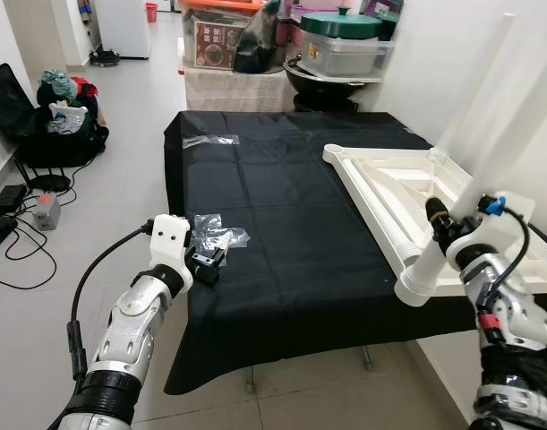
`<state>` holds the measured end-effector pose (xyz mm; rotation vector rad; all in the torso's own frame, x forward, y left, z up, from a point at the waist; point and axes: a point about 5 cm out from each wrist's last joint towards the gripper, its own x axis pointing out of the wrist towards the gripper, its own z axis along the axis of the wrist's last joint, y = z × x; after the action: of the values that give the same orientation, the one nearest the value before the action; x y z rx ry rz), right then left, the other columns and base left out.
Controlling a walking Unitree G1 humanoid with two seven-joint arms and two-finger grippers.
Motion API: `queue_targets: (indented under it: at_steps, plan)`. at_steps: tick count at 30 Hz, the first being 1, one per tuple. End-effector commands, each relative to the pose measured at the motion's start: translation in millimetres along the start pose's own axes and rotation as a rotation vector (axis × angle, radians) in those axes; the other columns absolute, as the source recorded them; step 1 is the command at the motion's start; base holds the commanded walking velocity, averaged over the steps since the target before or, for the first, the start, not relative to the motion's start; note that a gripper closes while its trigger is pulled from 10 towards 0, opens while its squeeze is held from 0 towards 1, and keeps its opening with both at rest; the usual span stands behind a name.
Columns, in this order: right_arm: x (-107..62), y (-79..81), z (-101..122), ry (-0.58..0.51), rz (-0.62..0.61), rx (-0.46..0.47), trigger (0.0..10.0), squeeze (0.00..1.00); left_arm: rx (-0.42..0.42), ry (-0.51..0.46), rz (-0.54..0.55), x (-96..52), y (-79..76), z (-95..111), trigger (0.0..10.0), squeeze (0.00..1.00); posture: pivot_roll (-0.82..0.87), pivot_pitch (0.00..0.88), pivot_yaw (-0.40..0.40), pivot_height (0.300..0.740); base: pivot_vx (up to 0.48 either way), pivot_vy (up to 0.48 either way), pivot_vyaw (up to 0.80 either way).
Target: Building children table
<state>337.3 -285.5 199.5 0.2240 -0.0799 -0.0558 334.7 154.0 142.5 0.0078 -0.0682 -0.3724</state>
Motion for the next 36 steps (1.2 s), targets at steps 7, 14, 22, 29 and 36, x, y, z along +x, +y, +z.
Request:
queue_targets:
  at_steps: [7, 14, 22, 29, 36]
  plan:
    - [-2.5, -19.2, -24.0, 0.074, -0.291, -0.029, 0.0, 0.00, -0.010, 0.007, -0.023, 2.5, -9.3, -3.4, 10.0, 0.00, -0.03, 0.000, -0.106, 0.740, 0.000, 0.000, 0.00]
    - [-37.4, -33.8, -47.0, 0.151, -0.895, -0.076, 0.0, 0.00, -0.008, 0.012, -0.015, 2.8, -6.1, -4.2, 10.0, 0.00, -0.04, 0.000, -0.096, 0.740, 0.000, 0.000, 0.00]
    - [-20.6, 9.4, -55.8, 0.186, -0.656, -0.036, 10.0, 0.00, -0.011, 0.011, -0.011, 3.7, -7.8, -4.3, 10.0, 0.00, -0.03, 0.000, -0.098, 0.740, 0.000, 0.000, 0.00]
    - [-4.0, 8.7, -20.0, 0.026, -0.463, -0.041, 10.0, 0.73, -0.008, 0.015, -0.009, 0.9, -4.1, -4.5, 10.0, 0.00, -0.03, 0.000, -0.098, 0.740, 0.000, 0.000, 0.00]
    - [2.5, 24.4, 14.9, -0.073, 0.045, -0.154, 10.0, 0.00, -0.004, 0.004, -0.030, 6.0, -8.1, -2.8, 10.0, 0.00, -0.04, 0.000, -0.098, 0.740, 0.000, 0.000, 0.00]
